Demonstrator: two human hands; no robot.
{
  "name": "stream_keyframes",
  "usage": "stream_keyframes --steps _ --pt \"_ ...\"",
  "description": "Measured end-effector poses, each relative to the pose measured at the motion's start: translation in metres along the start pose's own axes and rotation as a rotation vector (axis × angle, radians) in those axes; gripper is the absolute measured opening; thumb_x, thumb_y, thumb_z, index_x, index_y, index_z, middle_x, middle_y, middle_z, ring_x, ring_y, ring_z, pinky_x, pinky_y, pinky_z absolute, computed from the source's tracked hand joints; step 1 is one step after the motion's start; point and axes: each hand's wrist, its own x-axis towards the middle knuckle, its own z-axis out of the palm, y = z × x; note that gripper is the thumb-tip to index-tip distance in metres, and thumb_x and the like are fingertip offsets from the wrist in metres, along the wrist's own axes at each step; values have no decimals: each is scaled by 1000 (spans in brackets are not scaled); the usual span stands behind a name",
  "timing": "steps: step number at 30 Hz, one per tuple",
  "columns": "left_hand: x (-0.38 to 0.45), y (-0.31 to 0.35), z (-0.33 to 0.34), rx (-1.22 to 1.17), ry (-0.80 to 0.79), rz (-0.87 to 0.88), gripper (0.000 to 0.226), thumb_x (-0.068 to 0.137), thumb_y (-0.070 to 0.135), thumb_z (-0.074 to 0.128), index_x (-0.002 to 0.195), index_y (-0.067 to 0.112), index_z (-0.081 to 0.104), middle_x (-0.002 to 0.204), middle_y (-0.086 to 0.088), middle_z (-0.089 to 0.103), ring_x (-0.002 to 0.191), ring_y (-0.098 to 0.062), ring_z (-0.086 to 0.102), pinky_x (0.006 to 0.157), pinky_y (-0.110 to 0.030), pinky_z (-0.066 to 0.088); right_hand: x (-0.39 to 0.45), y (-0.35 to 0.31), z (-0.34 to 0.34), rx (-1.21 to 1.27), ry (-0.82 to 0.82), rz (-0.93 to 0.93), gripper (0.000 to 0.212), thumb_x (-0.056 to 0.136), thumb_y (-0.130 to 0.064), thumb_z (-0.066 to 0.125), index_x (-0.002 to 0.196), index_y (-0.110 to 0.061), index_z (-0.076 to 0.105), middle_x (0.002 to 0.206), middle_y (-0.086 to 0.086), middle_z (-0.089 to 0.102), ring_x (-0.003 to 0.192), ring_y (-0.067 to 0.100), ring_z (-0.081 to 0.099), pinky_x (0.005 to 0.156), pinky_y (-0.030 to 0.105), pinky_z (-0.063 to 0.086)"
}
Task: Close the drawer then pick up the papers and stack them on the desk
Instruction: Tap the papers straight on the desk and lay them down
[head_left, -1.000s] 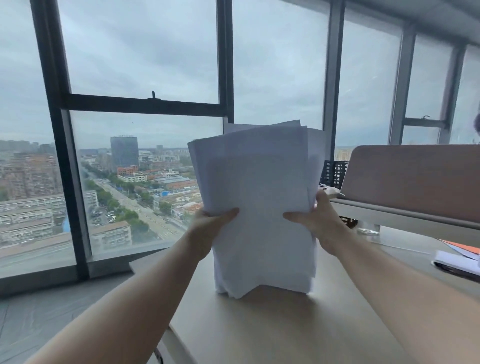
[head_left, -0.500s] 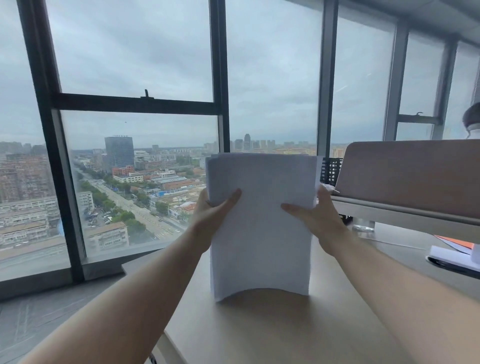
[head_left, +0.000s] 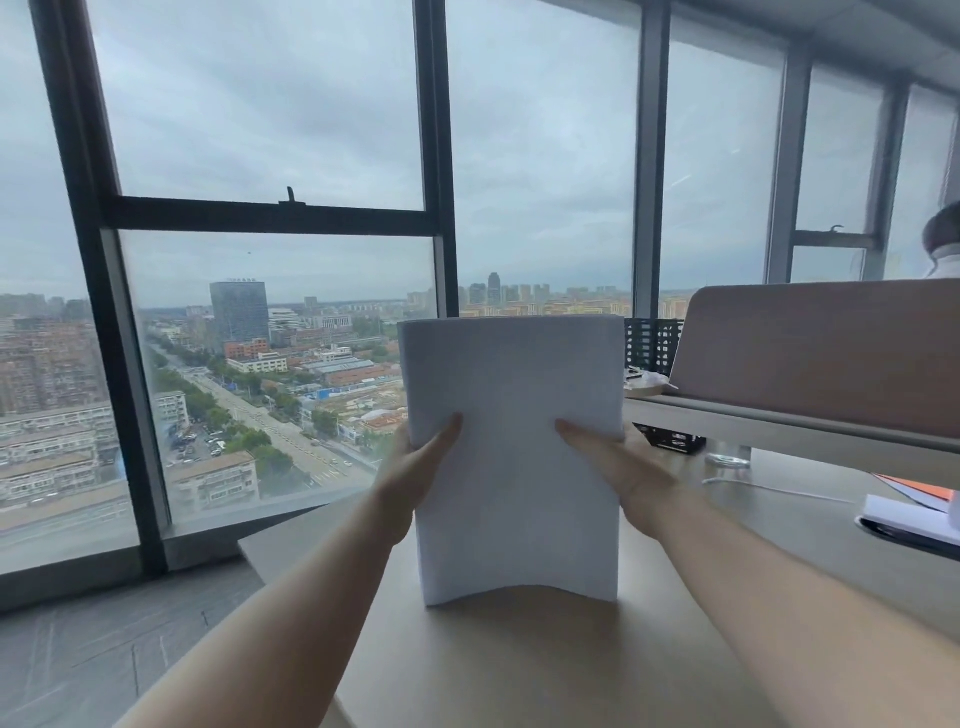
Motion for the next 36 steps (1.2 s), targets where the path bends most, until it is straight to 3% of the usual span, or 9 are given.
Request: stream_keyframes --steps 4,7,11,17,22,25,29,32,36 --pt "-3 -13 7 -65 106 -86 25 73 37 76 86 15 74 96 -12 76 89 -29 72 86 -44 58 -4 7 9 105 68 4 22 76 -13 81 97 -14 73 101 12 75 91 31 71 94 49 55" --pt "5 -13 14 -48 153 -18 23 72 38 76 82 16 75 89 -10 75 82 -26 71 83 -44 58 -2 3 10 128 98 -39 26 76 -15 80 101 -9 74 100 13 76 88 29 70 89 47 56" --pt "16 -22 6 112 262 14 63 62 62 74 103 14 66 98 -9 74 86 -24 73 80 -45 61 4 9 -1 31 84 -52 43 75 -24 82 114 -10 69 107 9 77 96 27 73 83 38 59" --pt "13 -50 8 207 53 -167 44 94 44 44 122 11 54 116 -14 66 105 -28 65 97 -46 52 8 35 -1 -139 6 105 15 79 -19 79 88 -22 68 96 1 74 99 24 68 97 40 51" --pt "17 -62 6 303 140 -166 25 96 34 44 107 12 45 113 -19 59 102 -30 59 99 -50 47 12 46 0 -205 77 90 11 86 -18 71 80 -23 63 93 5 67 84 19 60 73 26 45" --pt "20 -66 -1 454 177 -108 17 91 28 55 96 13 54 108 -22 66 99 -35 65 91 -52 51 14 47 -4 -245 111 71 6 91 -17 65 88 -21 62 79 -2 63 65 11 56 52 20 38" --pt "27 -60 -8 561 248 -35 14 83 28 66 77 16 66 78 -10 68 70 -27 61 75 -42 55 19 51 -4 -294 175 63 6 91 -13 62 95 -17 65 95 11 72 83 27 66 72 30 52" --pt "35 -64 -9 519 252 -99 10 82 27 67 83 17 67 85 -11 69 74 -25 61 77 -41 55 23 60 -5 -272 229 145 14 91 -10 60 78 -16 63 97 16 70 89 32 66 81 39 54" --pt "36 -82 -8 432 201 -328 20 85 19 66 103 11 60 94 -10 59 89 -29 59 59 -33 58 28 78 -10 -248 305 271 15 91 -7 59 103 -4 67 95 14 65 87 30 62 80 36 49"
